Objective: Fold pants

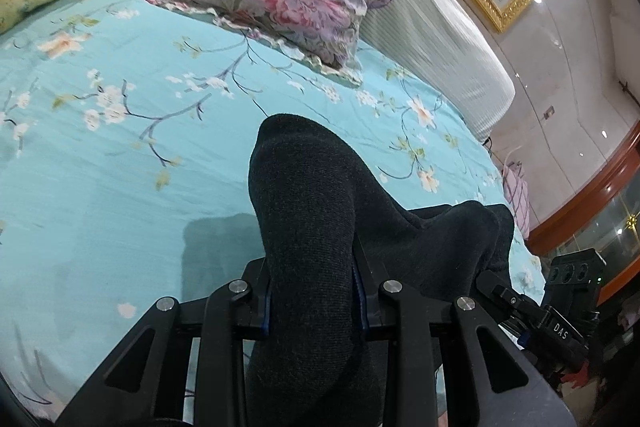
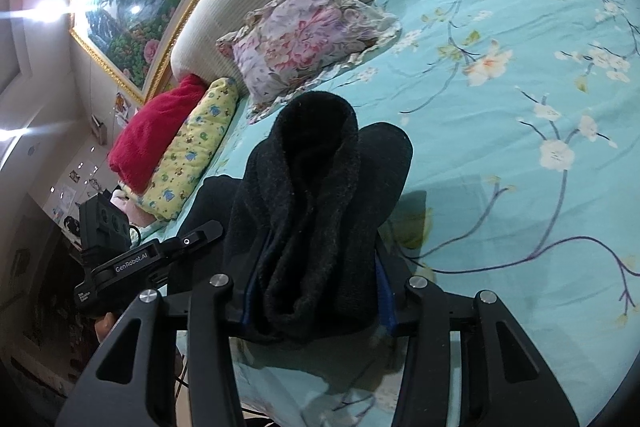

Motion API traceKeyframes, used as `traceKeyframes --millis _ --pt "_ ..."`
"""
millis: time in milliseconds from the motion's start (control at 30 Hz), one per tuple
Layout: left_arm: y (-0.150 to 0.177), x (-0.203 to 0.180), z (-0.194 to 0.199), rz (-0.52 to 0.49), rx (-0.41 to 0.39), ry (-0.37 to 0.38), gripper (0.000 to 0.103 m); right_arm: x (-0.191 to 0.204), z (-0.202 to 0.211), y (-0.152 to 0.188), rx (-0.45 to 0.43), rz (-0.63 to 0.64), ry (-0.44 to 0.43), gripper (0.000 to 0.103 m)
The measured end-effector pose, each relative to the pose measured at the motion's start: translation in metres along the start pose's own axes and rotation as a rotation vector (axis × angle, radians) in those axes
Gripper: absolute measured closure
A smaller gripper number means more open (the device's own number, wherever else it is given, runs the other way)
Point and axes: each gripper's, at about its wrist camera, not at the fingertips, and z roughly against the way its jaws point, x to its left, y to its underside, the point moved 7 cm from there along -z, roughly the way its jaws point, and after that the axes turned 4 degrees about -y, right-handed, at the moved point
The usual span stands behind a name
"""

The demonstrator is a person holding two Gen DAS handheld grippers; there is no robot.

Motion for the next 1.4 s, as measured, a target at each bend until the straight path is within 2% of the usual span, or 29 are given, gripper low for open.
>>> traceKeyframes --millis 300,633,1067,1400 --pt "-0.013 0.023 0.027 0.027 -0.055 -0.033 0.074 0.03 -0.02 -0.009 0.021 0.059 -0.023 0.056" --pt "-0.047 0.044 0.042 0.012 -0.1 -0.108 0.074 0.056 -0.059 -0.03 0.048 0.104 -0.063 0.056" --pt "-0.096 0.077 0.025 -0.017 -0.13 -0.22 0.074 0.065 -0.126 -0.07 0.081 0.143 -0.08 0.056" --pt "-0.123 0.101 -0.003 -0.008 -0.11 -0.269 0.074 0.06 -0.171 -0.091 0.121 0.143 -0.08 0.056"
